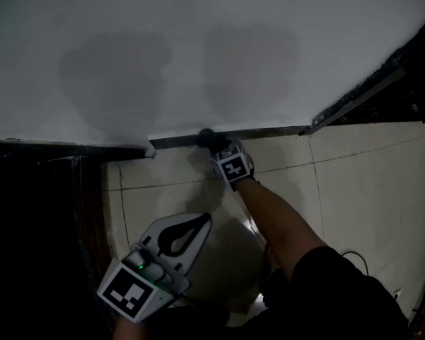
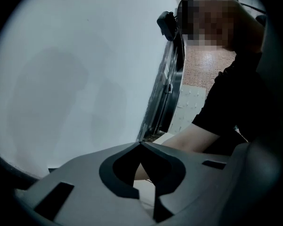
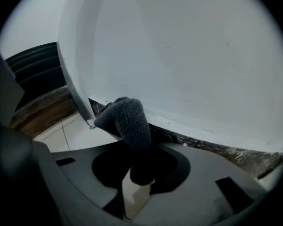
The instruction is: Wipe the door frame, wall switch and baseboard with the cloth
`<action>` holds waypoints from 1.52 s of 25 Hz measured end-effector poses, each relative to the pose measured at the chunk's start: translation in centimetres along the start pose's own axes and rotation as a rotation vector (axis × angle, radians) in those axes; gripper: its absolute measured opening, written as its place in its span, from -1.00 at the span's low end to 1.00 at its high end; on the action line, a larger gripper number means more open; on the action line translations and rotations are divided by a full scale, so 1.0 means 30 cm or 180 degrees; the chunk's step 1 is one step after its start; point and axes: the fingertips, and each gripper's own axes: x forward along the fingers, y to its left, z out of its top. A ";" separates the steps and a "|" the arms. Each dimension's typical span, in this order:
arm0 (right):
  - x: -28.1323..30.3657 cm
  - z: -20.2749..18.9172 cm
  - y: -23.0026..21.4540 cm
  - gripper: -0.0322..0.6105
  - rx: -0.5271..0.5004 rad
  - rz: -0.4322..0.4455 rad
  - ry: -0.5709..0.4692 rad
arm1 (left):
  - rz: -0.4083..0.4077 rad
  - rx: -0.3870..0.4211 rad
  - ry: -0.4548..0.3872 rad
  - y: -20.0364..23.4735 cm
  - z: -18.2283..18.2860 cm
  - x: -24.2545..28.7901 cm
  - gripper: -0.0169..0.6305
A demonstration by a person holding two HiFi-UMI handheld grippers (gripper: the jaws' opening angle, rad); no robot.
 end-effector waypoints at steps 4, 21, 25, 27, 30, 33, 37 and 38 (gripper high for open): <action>-0.031 -0.002 -0.047 -0.61 0.0033 0.0001 -0.0068 | -0.0022 0.0120 0.0058 -0.039 -0.002 0.022 -0.97; -0.175 -0.104 -0.342 -0.61 0.0226 -0.0287 0.0031 | -0.0161 0.0138 0.0203 -0.094 -0.040 0.168 -0.97; -0.203 -0.129 -0.409 -0.61 0.0237 -0.0404 0.0045 | -0.0195 0.0134 0.0217 -0.096 -0.053 0.181 -0.97; -0.215 -0.146 -0.436 -0.61 0.0260 -0.0447 0.0069 | -0.0207 0.0140 0.0232 -0.097 -0.057 0.193 -0.97; -0.225 -0.169 -0.463 -0.61 0.0338 -0.0493 0.0102 | -0.0224 0.0157 0.0247 -0.101 -0.058 0.205 -0.97; -0.232 -0.187 -0.485 -0.61 0.0414 -0.0555 0.0129 | -0.0253 0.0174 0.0269 -0.107 -0.062 0.208 -0.97; -0.243 -0.197 -0.519 -0.61 0.0515 -0.0634 0.0117 | -0.0256 0.0148 0.0251 -0.106 -0.055 0.214 -0.97; -0.246 -0.198 -0.528 -0.61 0.0526 -0.0655 0.0104 | -0.0251 0.0140 0.0244 -0.103 -0.054 0.214 -0.97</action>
